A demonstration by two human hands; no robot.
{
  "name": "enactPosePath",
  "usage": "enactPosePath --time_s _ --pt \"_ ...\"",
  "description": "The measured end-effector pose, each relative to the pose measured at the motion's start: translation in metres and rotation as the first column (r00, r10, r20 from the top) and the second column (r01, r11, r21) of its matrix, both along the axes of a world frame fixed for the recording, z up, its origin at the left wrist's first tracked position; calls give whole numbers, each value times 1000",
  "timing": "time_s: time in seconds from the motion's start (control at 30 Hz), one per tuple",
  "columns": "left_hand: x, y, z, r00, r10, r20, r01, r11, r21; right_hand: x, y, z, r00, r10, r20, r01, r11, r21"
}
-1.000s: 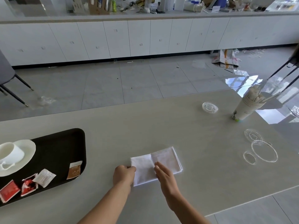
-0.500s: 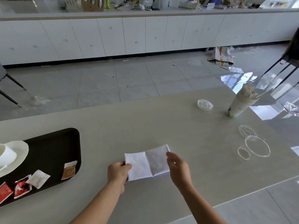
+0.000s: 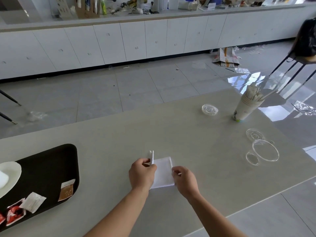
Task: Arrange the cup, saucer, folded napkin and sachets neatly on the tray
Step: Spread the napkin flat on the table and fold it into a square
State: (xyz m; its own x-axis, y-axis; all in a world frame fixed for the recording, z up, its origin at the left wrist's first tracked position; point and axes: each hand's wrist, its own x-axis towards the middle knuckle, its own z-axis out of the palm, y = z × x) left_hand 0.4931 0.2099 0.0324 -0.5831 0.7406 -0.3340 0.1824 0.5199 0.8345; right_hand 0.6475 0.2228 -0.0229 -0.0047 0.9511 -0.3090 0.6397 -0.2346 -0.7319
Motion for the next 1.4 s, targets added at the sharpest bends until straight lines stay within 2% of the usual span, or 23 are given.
enactPosePath --time_s 0.13,0.27,0.6,0.77,0.8,0.83,0.87,0.9,0.93,1.0,1.03,1.07,1.13,1.4 --pt "25 10 -6 969 -130 -208 121 991 -53 3 4 0 998 -44 -54 41 998 -44" --pt "44 19 -16 920 -245 -304 226 969 -98 5 7 1 991 -84 -101 75 993 -86" --pt "62 19 -34 878 -347 -330 299 935 -189 9 10 -1 979 -71 -191 47 991 -125" --pt "47 13 -34 928 -324 -183 310 945 -103 12 7 -4 985 -28 -170 17 998 -66" --pt "39 11 -33 922 -333 -199 326 943 -69 12 6 -5 988 -22 -153 13 998 -61" --pt "30 9 -34 892 -352 -285 362 932 -20 12 5 -9 992 -11 -124 5 999 -46" --pt "21 8 -37 815 -379 -437 435 900 30 13 4 -13 996 1 -92 -4 1000 -27" --pt "11 6 -42 678 -405 -613 538 842 39 13 4 -16 998 15 -61 -15 1000 4" --pt "3 5 -47 504 -420 -754 633 774 -7 13 2 -17 999 35 -34 -34 999 35" --pt "-10 4 -59 199 -510 -837 735 642 -216 14 0 -22 990 113 89 -127 978 166" --pt "-14 3 -65 111 -556 -823 742 598 -304 15 -1 -25 960 170 222 -223 944 244" --pt "-17 2 -72 69 -594 -801 734 574 -362 17 -1 -27 910 213 356 -328 894 304" --pt "-18 -1 -83 62 -643 -763 713 564 -418 21 -3 -32 815 277 508 -478 817 323" --pt "-14 1 -95 85 -697 -713 684 561 -467 34 4 -46 735 403 545 -583 786 204"
